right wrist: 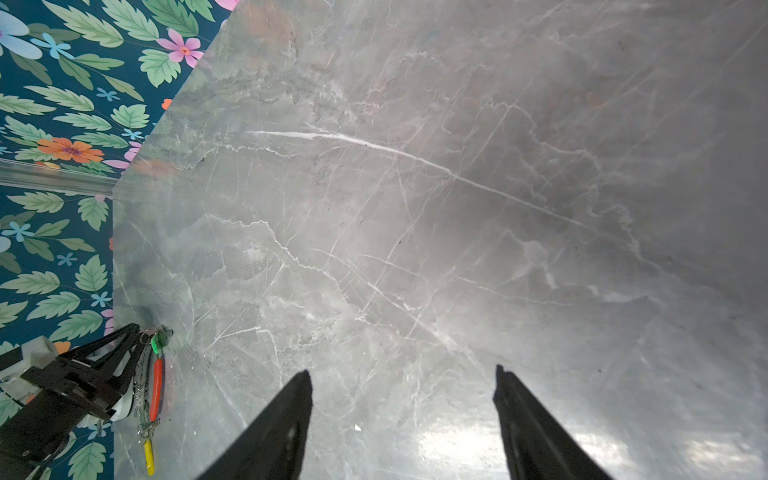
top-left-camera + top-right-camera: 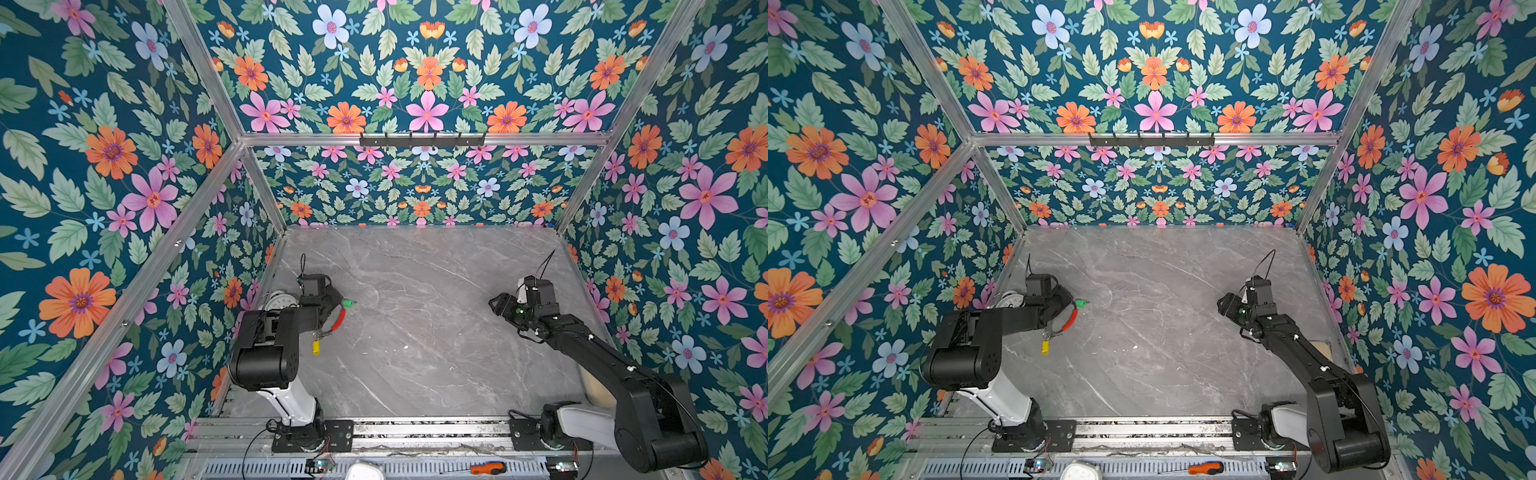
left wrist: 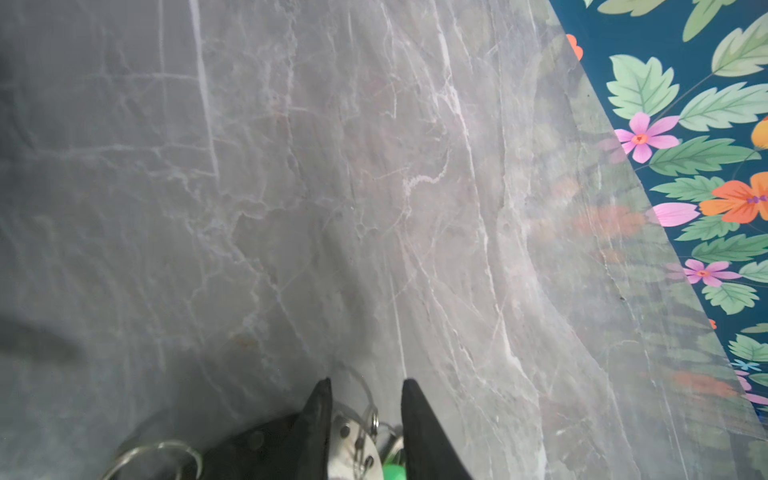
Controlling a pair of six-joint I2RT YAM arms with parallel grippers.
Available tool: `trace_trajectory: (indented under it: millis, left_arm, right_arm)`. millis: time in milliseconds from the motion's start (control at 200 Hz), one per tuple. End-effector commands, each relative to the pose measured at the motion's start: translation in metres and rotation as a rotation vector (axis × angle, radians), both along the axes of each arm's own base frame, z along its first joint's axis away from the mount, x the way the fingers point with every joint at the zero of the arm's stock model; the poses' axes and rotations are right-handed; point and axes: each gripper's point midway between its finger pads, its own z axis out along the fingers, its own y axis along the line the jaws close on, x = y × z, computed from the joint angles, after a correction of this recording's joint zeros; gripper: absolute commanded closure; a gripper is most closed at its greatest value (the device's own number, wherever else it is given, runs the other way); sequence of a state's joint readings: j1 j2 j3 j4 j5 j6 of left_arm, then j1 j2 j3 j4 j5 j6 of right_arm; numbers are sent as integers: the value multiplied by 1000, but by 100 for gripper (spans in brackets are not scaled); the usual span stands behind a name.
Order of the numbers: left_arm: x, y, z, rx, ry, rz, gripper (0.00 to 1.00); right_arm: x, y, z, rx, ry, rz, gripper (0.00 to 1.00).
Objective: Remove the keys from the keyring
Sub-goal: 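Close the left gripper on the keyring rim near the green tag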
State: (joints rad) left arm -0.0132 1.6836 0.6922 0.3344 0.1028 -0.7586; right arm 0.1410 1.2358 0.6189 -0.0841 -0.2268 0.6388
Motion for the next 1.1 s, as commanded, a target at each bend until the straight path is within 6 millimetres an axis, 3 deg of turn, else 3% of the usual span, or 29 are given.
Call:
trace_trajectory:
  millis: [0, 330, 585, 725, 820, 1095]
  left_arm:
    - [2, -3, 5, -19, -27, -11, 70]
    - [1, -9, 15, -42, -56, -36, 75]
    - [-5, -8, 3, -30, -15, -40, 76]
    - [-14, 1, 25, 7, -61, 3, 62]
    - [-20, 5, 35, 16, -78, 22, 60]
    - [-33, 0, 12, -42, -35, 33, 60]
  right_arm:
    - [2, -1, 0, -18, -7, 4, 29]
    - [1, 0, -5, -15, 8, 9, 29]
    - [1, 1, -7, -10, 13, 12, 29]
    - [1, 2, -3, -3, 8, 18, 29]
    - [1, 2, -1, -1, 1, 16, 29]
    - [-2, 0, 0, -3, -4, 8, 30]
